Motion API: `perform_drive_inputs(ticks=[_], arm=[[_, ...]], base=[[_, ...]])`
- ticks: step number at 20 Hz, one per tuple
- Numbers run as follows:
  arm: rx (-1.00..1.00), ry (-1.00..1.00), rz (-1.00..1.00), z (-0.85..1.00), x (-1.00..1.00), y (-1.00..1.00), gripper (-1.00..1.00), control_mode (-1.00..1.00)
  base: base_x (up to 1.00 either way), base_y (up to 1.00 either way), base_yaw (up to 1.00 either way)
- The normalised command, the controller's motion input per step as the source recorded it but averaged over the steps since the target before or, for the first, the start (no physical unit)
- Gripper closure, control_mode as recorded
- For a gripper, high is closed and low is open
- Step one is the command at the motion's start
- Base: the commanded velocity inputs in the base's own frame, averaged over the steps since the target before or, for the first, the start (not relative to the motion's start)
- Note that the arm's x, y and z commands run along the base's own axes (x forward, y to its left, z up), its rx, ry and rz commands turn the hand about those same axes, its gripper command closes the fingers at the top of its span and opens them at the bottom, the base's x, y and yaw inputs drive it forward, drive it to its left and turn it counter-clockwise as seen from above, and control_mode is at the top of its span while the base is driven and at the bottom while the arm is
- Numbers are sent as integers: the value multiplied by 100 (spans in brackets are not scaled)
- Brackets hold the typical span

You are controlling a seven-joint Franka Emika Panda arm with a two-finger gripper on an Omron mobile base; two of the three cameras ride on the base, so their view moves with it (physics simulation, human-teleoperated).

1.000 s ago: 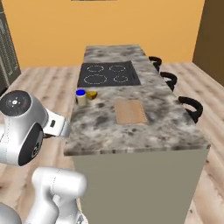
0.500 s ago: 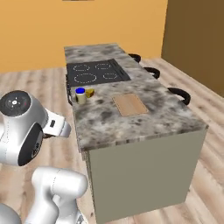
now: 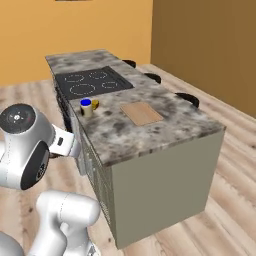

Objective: Retrieve the reheated potato from the microwave, then place the potato, cheese, and condiment on the cutting board.

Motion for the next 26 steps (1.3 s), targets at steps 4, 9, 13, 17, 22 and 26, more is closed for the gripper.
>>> perform_drive_inputs(ticks=[4,9,13,17,22,26], arm=[[0,0,0,0,0,0,100,100],[0,0,0,0,0,0,100,100],[0,0,0,0,0,0,100,100],[0,0,0,0,0,0,100,100],[0,0,0,0,0,0,100,100],[0,0,0,0,0,0,100,100]], base=[[0,74,-25],[3,71,-28],[16,63,-37],[28,53,-45],[31,54,-42],[9,62,-36]])
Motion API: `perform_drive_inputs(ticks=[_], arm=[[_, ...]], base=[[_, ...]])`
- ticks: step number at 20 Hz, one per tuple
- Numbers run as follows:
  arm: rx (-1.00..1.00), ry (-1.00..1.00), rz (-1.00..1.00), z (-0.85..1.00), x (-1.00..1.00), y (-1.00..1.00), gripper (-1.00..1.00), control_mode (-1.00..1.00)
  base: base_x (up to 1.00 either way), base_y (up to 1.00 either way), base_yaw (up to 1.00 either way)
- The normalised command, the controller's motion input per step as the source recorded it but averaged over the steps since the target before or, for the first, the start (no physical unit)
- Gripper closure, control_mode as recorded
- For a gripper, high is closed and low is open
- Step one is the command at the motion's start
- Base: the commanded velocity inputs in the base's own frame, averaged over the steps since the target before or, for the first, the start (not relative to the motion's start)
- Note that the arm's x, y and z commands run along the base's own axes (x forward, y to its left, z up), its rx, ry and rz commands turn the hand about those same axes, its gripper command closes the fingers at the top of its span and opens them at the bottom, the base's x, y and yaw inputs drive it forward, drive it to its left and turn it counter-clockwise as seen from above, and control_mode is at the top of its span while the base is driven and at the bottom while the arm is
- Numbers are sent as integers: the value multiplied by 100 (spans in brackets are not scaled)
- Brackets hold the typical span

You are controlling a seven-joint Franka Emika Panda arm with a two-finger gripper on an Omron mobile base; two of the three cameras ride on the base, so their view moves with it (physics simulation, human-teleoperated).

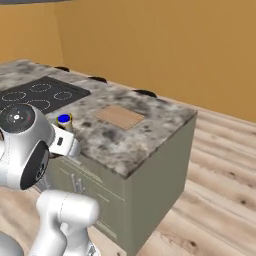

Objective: Retrieve the reheated potato from the microwave, then place the potato, cheese, and condiment on the cutting board.

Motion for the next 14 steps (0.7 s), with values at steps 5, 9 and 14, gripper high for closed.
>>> perform_drive_inputs(ticks=[5,9,14], arm=[[0,0,0,0,0,0,100,100],[0,0,0,0,0,0,100,100],[0,0,0,0,0,0,100,100]], base=[[9,57,-41],[19,57,-39],[2,65,-25]])
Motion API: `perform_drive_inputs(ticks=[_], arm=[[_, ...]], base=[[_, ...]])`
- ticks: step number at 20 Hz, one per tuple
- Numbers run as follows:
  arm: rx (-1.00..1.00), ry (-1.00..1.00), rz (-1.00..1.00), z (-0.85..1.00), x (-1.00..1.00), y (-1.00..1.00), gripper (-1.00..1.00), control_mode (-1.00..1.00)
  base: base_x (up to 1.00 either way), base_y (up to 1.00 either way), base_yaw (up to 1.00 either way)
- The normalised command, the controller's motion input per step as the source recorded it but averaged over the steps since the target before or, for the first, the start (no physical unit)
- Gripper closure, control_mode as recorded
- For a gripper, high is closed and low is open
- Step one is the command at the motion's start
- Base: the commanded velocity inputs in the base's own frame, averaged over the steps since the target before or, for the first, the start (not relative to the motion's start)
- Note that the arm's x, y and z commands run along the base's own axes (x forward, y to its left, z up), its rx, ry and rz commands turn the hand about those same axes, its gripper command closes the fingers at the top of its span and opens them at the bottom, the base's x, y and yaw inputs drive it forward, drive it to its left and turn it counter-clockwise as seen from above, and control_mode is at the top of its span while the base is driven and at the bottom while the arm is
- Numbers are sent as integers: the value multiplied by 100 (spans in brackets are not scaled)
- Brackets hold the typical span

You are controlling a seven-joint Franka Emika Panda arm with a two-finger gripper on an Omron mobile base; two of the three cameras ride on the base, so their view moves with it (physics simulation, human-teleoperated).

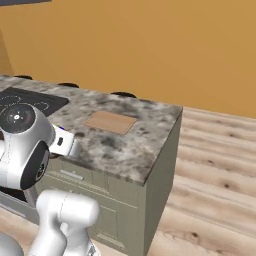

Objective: Retrieve the reheated potato from the microwave, then place the potato, cheese, and condiment on the cutting board.

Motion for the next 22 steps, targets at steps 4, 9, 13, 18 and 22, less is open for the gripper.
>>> perform_drive_inputs(ticks=[4,9,13,18,22], arm=[[0,0,0,0,0,0,100,100],[0,0,0,0,0,0,100,100],[0,0,0,0,0,0,100,100],[0,0,0,0,0,0,100,100],[0,0,0,0,0,0,100,100]], base=[[-5,64,-16],[26,35,-8],[13,16,-3],[8,18,-3],[15,41,-17]])
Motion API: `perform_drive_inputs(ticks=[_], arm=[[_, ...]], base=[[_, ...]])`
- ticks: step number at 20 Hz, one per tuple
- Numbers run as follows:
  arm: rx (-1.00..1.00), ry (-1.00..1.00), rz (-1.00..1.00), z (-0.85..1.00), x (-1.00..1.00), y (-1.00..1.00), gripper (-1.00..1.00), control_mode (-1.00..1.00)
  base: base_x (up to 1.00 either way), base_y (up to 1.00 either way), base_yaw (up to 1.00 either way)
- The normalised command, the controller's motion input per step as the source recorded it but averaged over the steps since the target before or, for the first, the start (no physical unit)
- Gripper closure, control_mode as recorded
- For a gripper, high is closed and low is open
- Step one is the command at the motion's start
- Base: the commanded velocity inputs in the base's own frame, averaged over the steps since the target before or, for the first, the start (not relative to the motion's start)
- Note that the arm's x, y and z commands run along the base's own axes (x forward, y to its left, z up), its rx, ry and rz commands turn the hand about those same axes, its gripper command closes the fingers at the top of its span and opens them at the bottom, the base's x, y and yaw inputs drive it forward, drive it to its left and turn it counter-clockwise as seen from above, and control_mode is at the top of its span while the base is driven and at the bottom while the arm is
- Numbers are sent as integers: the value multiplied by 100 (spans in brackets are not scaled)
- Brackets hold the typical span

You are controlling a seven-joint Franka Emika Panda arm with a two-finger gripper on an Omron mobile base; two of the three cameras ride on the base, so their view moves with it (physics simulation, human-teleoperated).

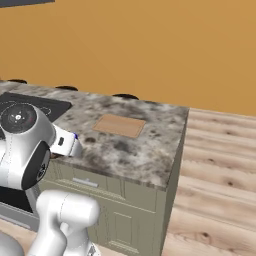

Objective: Retrieve the reheated potato from the microwave, then place the potato, cheese, and condiment on the cutting board.

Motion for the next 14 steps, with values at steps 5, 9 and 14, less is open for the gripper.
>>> perform_drive_inputs(ticks=[5,9,14], arm=[[0,0,0,0,0,0,100,100],[0,0,0,0,0,0,100,100],[0,0,0,0,0,0,100,100]], base=[[28,61,-24],[34,48,-21],[25,8,-15]])
